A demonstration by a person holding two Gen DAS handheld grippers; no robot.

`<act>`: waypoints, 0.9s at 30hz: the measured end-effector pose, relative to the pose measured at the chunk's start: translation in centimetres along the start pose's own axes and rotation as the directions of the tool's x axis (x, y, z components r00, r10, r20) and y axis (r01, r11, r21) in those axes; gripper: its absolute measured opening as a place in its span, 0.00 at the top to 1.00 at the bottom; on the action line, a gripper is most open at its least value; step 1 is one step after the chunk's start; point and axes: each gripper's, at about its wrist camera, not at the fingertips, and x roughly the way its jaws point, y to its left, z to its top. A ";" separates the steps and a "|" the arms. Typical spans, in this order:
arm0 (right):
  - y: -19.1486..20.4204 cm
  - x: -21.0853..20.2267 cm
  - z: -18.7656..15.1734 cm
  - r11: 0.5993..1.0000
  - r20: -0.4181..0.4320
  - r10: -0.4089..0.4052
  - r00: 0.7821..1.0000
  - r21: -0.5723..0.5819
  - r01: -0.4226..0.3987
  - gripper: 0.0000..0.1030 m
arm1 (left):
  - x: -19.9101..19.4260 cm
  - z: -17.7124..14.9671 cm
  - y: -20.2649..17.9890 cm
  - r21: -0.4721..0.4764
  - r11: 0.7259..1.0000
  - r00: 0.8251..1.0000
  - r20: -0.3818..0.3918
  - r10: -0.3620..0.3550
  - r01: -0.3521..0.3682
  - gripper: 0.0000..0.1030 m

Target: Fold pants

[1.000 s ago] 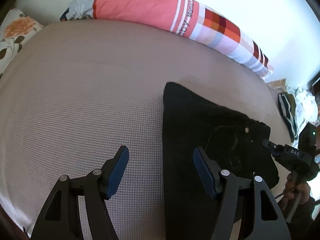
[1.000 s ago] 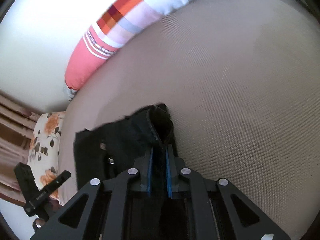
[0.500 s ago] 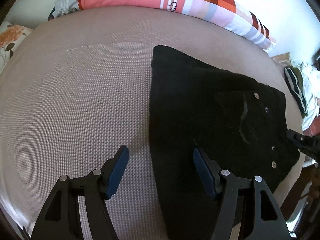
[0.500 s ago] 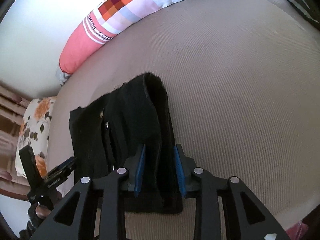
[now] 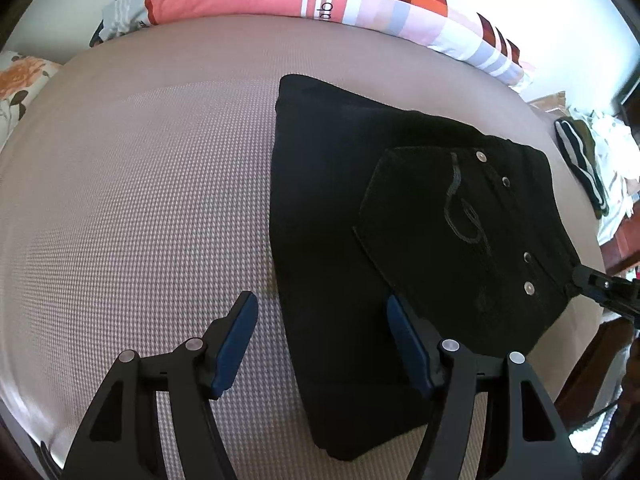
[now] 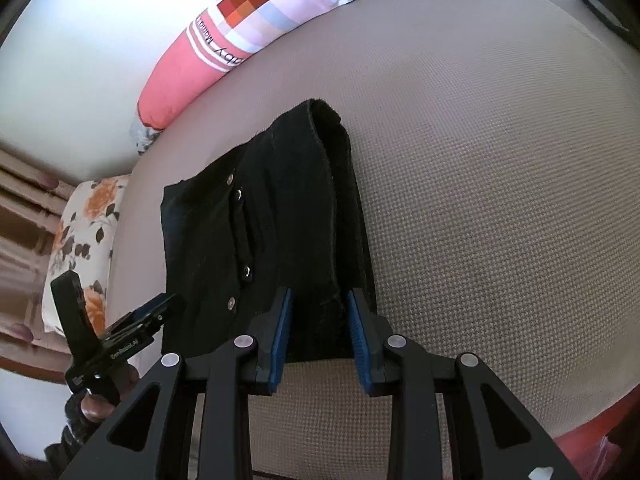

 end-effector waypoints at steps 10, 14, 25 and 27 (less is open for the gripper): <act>1.4 -1.8 -1.1 0.997 0.062 -0.057 0.996 -0.044 0.060 0.87 | -0.5 -0.4 -0.1 0.011 1.000 1.000 0.006 -0.004 0.004 0.34; 0.7 -1.4 -1.8 0.997 0.037 -0.070 0.997 -0.027 0.071 0.87 | -0.1 -0.6 -0.1 0.022 1.000 1.000 -0.008 -0.011 0.012 0.34; -0.3 -0.2 -1.5 0.997 0.012 -0.075 0.997 0.002 0.075 0.82 | 1.0 -0.1 -0.6 0.026 1.000 1.000 -0.004 0.000 0.000 0.29; -0.4 -0.2 -1.5 0.997 0.011 -0.074 0.997 0.005 0.074 0.78 | 1.1 0.0 -0.7 0.024 1.000 1.000 -0.003 -0.001 0.001 0.28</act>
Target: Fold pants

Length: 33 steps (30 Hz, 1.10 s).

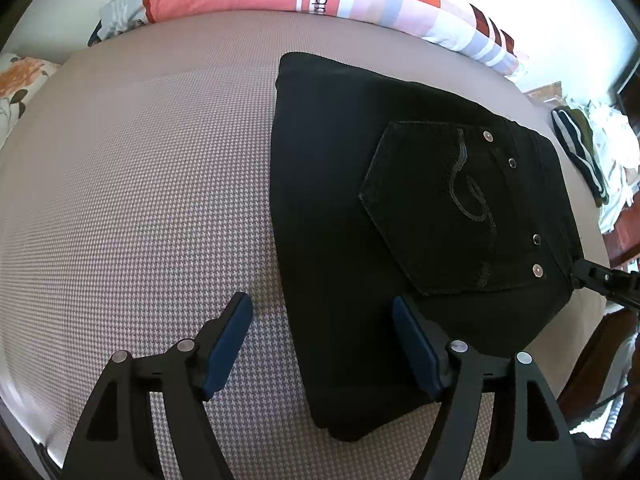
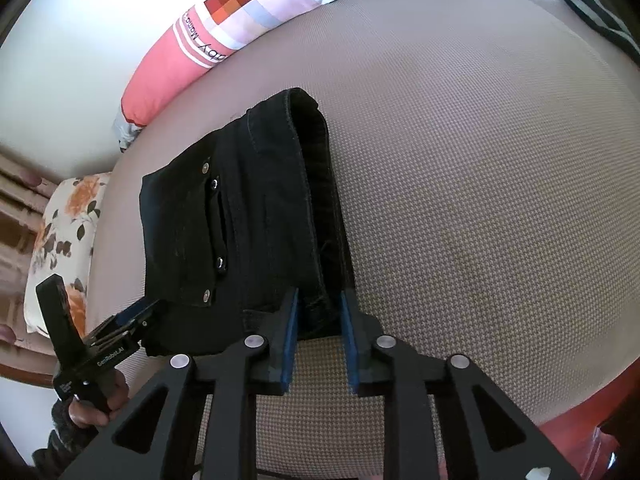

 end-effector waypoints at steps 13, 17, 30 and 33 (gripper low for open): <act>0.4 -0.2 0.6 0.997 0.005 -0.071 0.997 -0.021 0.071 0.60 | -0.6 -0.6 0.5 -0.008 1.000 1.000 0.001 0.001 -0.001 0.27; 0.6 -0.4 1.0 0.996 0.005 -0.084 0.996 -0.026 0.084 0.50 | -0.6 -0.5 0.4 -0.006 1.000 1.000 0.001 0.005 -0.005 0.27; 2.1 1.1 3.3 0.991 0.001 -0.100 0.995 -0.093 0.100 0.43 | -1.3 0.5 0.7 0.019 0.998 0.998 0.034 0.051 -0.051 0.27; 2.1 1.7 3.7 0.991 -0.004 -0.092 0.996 -0.103 0.091 0.42 | -1.5 0.8 1.2 0.015 0.998 0.997 0.037 0.061 -0.062 0.27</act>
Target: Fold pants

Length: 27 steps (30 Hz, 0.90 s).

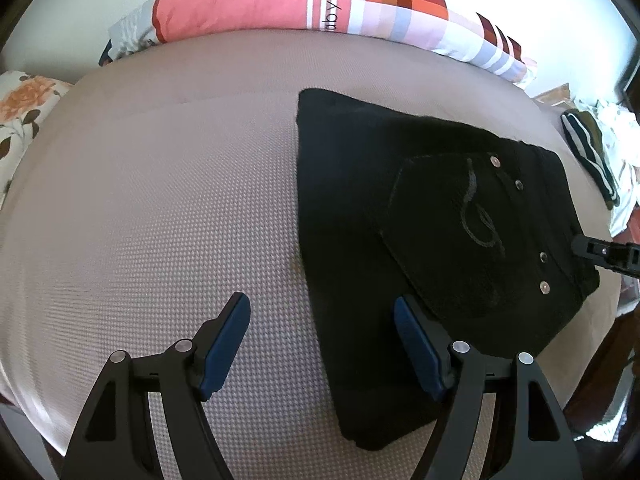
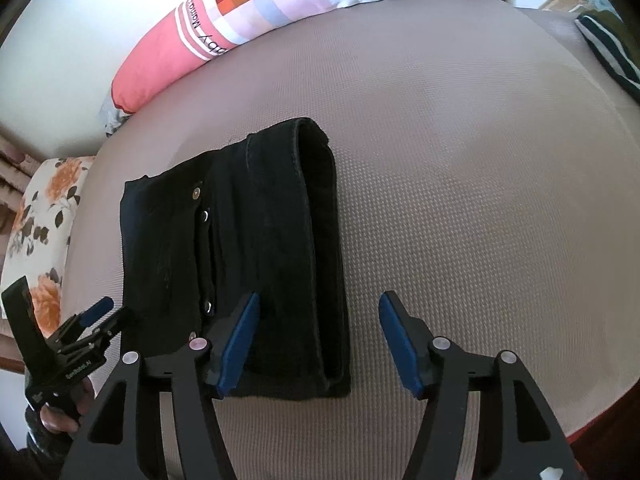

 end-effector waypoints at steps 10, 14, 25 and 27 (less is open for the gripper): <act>-1.1 1.7 0.6 0.998 -0.041 0.063 0.997 0.006 -0.063 0.41 | 0.5 1.6 1.6 -0.059 0.997 0.998 -0.022 -0.058 0.056 0.27; -2.3 2.5 0.7 0.989 -0.059 0.145 0.988 0.042 -0.142 0.38 | 1.0 2.0 2.3 -0.098 0.989 0.992 -0.044 -0.116 0.111 0.27; -4.6 3.8 1.5 0.916 -0.097 0.401 0.911 0.082 -0.394 0.37 | 2.4 2.4 4.3 -0.236 0.916 0.931 -0.095 -0.354 0.324 0.27; -4.7 4.1 1.7 0.900 -0.110 0.435 0.894 0.085 -0.428 0.39 | 2.7 2.7 4.7 -0.260 0.895 0.911 -0.103 -0.398 0.362 0.27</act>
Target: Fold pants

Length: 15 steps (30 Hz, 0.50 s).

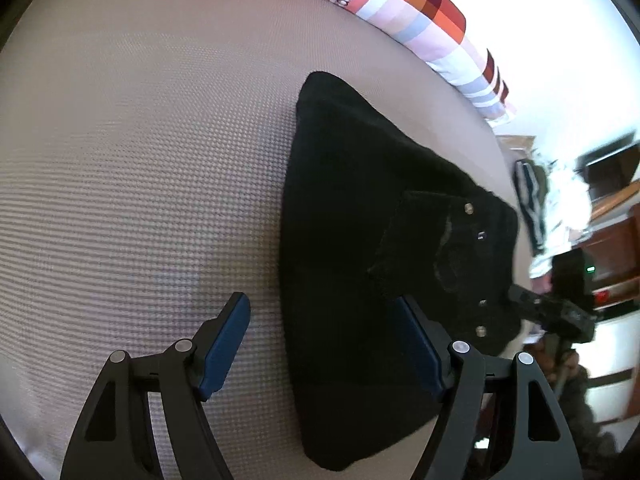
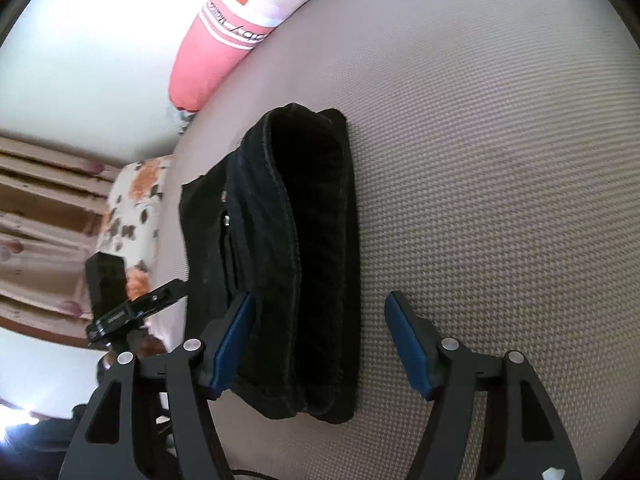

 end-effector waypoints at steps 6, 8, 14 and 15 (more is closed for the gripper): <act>-0.7 0.9 0.8 0.997 -0.044 0.077 0.996 0.005 -0.077 0.50 | 0.2 0.9 0.9 -0.052 0.994 0.994 -0.037 -0.102 0.100 0.27; -0.9 1.2 1.1 0.995 -0.043 0.103 0.994 0.014 -0.103 0.50 | 0.3 1.2 1.0 -0.057 0.991 0.991 -0.044 -0.123 0.120 0.27; -1.2 1.8 1.8 0.987 -0.028 0.157 0.987 0.034 -0.156 0.50 | 1.0 1.2 -0.7 0.022 0.991 0.990 -0.045 -0.131 0.132 0.26; -1.3 1.8 1.9 0.986 -0.026 0.165 0.986 0.038 -0.164 0.50 | 0.8 0.9 -0.3 0.028 0.989 0.989 -0.048 -0.141 0.143 0.26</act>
